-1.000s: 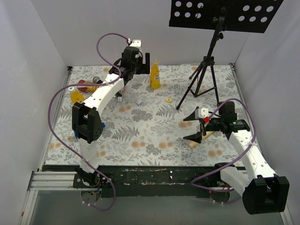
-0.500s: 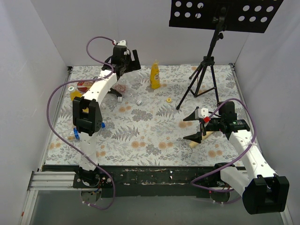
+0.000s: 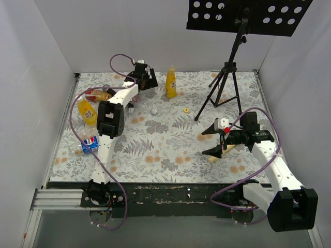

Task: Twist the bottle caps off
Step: Pick up the plastic bottle from the corner of the board.

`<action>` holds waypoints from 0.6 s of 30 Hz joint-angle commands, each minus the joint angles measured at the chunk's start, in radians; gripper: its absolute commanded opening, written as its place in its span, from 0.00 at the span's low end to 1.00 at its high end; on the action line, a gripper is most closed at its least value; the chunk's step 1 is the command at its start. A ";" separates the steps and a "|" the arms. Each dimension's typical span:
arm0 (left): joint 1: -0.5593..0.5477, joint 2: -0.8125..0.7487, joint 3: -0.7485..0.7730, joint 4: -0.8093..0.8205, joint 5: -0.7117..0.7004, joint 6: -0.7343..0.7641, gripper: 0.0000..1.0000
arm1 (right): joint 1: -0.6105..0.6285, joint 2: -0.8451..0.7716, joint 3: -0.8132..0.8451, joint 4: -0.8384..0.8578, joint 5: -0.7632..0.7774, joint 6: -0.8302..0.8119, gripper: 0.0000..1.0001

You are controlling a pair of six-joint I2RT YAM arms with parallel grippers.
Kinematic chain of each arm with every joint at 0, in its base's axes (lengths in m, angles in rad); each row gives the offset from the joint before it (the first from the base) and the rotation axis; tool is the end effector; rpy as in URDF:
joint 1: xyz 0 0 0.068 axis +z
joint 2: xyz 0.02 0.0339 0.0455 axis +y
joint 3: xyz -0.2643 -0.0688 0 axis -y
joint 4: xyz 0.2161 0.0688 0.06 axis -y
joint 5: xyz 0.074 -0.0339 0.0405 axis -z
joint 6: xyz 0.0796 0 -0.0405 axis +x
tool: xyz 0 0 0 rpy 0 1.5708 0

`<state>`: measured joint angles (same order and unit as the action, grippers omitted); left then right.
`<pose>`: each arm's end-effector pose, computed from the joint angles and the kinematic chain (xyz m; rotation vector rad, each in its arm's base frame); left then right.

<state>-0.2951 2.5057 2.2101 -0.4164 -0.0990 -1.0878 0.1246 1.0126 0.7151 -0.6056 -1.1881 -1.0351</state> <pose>0.5504 -0.1591 0.1648 -0.9578 2.1503 -0.5973 0.1579 0.0942 0.2503 -1.4231 1.3549 0.8689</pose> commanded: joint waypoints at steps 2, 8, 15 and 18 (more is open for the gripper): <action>0.005 0.015 0.066 0.022 -0.061 0.012 0.81 | -0.003 0.007 0.026 -0.020 -0.036 -0.020 0.94; 0.008 0.036 0.076 0.028 -0.036 0.012 0.56 | -0.003 0.012 0.027 -0.025 -0.036 -0.022 0.94; 0.008 -0.092 -0.025 0.056 -0.065 0.061 0.34 | -0.003 0.011 0.027 -0.025 -0.031 -0.023 0.94; 0.008 -0.224 -0.143 0.103 -0.071 0.094 0.31 | -0.003 0.007 0.026 -0.023 -0.028 -0.023 0.94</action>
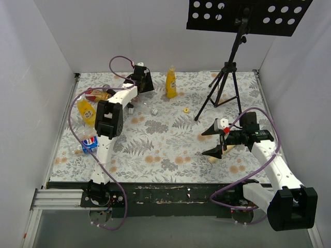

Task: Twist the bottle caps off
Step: Pick up the plastic bottle from the corner of the board.

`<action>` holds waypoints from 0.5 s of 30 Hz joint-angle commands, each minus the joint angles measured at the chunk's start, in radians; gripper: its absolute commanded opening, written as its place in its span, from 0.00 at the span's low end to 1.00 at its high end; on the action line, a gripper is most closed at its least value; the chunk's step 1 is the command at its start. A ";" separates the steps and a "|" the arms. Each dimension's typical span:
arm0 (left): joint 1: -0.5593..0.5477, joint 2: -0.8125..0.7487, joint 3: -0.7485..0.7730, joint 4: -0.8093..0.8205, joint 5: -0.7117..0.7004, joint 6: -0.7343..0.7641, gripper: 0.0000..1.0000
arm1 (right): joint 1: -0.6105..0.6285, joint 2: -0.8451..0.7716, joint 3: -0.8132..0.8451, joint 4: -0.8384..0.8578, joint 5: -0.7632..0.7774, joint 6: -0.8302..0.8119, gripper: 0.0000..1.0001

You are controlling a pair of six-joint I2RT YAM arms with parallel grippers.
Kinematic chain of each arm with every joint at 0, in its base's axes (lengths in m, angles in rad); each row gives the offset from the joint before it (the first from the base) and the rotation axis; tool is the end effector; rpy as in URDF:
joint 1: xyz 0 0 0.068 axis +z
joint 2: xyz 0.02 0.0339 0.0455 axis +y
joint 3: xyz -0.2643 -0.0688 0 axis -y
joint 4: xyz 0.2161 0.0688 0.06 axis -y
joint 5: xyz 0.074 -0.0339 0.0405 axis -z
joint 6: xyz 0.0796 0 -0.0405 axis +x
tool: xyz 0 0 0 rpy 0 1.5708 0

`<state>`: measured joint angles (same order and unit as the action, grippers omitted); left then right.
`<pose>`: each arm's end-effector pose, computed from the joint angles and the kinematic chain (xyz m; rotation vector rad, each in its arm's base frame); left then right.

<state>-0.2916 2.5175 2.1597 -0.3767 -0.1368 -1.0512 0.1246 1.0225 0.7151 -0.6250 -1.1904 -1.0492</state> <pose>0.5504 -0.1539 0.1460 -0.9396 2.1604 -0.5246 0.1576 0.0942 0.2477 -1.4259 1.3655 0.8836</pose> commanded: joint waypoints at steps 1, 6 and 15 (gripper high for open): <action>0.005 -0.279 -0.127 0.076 -0.027 0.066 0.31 | -0.003 -0.004 0.024 -0.002 -0.026 -0.011 0.94; 0.005 -0.477 -0.265 0.108 0.025 0.111 0.27 | -0.003 -0.004 0.020 0.001 -0.021 -0.011 0.94; 0.003 -1.021 -0.854 0.246 0.279 0.288 0.19 | -0.003 -0.004 0.021 -0.002 -0.061 -0.011 0.93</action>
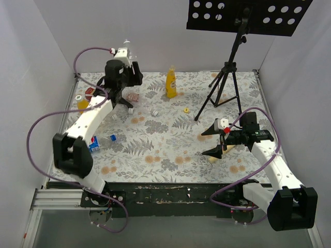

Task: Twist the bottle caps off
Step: Pick up the plastic bottle from the corner of the board, then place the plastic bottle at the center of the board.

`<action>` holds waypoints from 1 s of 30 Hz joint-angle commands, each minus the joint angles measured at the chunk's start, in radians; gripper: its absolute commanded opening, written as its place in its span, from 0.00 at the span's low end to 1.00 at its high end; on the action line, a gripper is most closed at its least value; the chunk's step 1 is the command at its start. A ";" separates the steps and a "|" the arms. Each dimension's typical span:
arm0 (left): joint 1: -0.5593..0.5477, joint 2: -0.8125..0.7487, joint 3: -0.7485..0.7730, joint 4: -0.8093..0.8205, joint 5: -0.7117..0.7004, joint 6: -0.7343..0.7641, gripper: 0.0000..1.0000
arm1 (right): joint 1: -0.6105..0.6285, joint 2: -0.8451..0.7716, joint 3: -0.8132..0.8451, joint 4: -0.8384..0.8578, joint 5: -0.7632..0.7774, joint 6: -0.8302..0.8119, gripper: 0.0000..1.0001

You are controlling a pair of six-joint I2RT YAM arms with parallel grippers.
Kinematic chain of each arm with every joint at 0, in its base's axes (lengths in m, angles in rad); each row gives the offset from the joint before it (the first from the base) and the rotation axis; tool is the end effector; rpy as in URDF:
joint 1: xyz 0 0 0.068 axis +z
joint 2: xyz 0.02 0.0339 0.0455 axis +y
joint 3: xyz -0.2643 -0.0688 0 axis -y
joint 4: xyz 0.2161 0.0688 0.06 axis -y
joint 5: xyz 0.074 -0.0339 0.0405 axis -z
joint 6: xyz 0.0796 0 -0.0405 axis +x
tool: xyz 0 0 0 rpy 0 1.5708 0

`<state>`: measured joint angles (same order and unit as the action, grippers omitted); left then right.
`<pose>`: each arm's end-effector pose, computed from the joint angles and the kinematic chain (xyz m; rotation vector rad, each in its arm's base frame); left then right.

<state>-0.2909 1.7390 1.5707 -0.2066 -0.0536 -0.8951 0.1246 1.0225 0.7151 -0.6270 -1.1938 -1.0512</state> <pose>0.4133 -0.1193 0.3408 -0.6351 1.9143 -0.7228 0.1573 0.0943 0.2478 -1.4262 1.3628 0.8869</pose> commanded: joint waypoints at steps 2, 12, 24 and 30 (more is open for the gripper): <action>-0.001 -0.425 -0.432 0.113 0.329 0.191 0.19 | -0.003 0.011 0.068 -0.016 -0.062 0.023 0.93; -0.169 -0.888 -0.926 0.334 0.730 0.298 0.15 | 0.009 -0.015 0.288 0.561 0.081 1.119 0.87; -0.438 -0.783 -0.931 0.435 0.623 0.280 0.14 | 0.168 0.085 0.397 0.618 0.342 1.617 0.91; -0.467 -0.742 -0.911 0.458 0.612 0.280 0.14 | 0.204 0.102 0.370 0.648 0.301 1.657 0.91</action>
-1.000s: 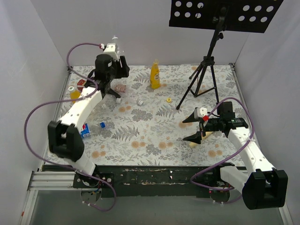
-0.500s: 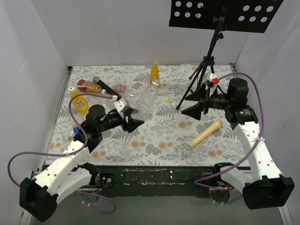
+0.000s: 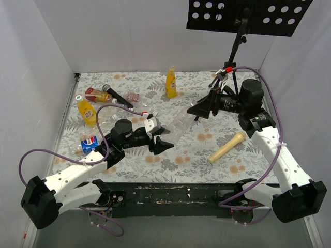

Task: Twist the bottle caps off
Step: Place the plastic bottle at the center of the board.

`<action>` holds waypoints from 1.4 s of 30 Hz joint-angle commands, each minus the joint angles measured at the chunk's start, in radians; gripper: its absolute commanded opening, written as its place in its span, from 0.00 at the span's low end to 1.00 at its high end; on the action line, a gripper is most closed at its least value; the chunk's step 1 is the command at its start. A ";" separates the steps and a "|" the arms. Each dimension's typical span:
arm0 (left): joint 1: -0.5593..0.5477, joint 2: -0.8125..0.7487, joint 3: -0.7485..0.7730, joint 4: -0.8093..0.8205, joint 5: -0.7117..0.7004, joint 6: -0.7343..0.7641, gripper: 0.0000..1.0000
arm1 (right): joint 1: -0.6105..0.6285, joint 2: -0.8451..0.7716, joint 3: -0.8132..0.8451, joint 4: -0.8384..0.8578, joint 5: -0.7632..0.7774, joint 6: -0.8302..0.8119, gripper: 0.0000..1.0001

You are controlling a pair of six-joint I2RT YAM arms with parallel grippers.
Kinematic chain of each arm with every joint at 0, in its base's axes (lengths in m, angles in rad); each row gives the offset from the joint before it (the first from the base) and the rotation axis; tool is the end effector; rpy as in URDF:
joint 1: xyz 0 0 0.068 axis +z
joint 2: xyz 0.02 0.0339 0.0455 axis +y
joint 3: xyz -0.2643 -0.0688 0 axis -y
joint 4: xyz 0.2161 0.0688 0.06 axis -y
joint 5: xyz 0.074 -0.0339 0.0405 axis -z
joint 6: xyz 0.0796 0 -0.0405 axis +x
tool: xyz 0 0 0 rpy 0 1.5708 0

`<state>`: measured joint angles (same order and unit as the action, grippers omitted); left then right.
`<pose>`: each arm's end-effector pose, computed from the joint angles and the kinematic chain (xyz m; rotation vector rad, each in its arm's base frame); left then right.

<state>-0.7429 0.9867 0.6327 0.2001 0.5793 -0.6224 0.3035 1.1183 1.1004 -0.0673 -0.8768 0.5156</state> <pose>0.1449 -0.1922 0.2938 0.5949 1.8553 -1.4570 0.2165 0.1319 0.3967 -0.5344 1.7248 1.3197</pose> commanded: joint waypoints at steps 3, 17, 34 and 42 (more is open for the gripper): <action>-0.021 0.021 0.030 0.071 -0.027 0.004 0.14 | 0.042 0.017 -0.056 0.096 -0.004 0.101 0.91; -0.023 0.070 0.025 0.121 -0.081 -0.013 0.22 | 0.071 0.046 -0.074 0.219 -0.048 0.107 0.21; -0.004 -0.284 -0.036 -0.330 -0.688 0.113 0.98 | 0.077 0.181 0.038 0.129 0.573 -0.564 0.08; -0.004 -0.339 -0.128 -0.275 -0.703 0.101 0.98 | 0.117 0.345 0.042 0.182 0.684 -0.666 0.12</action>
<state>-0.7490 0.6647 0.5167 -0.0685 -0.0761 -0.5385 0.4034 1.4399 1.1221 0.0334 -0.2749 -0.0650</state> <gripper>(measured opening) 0.981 0.376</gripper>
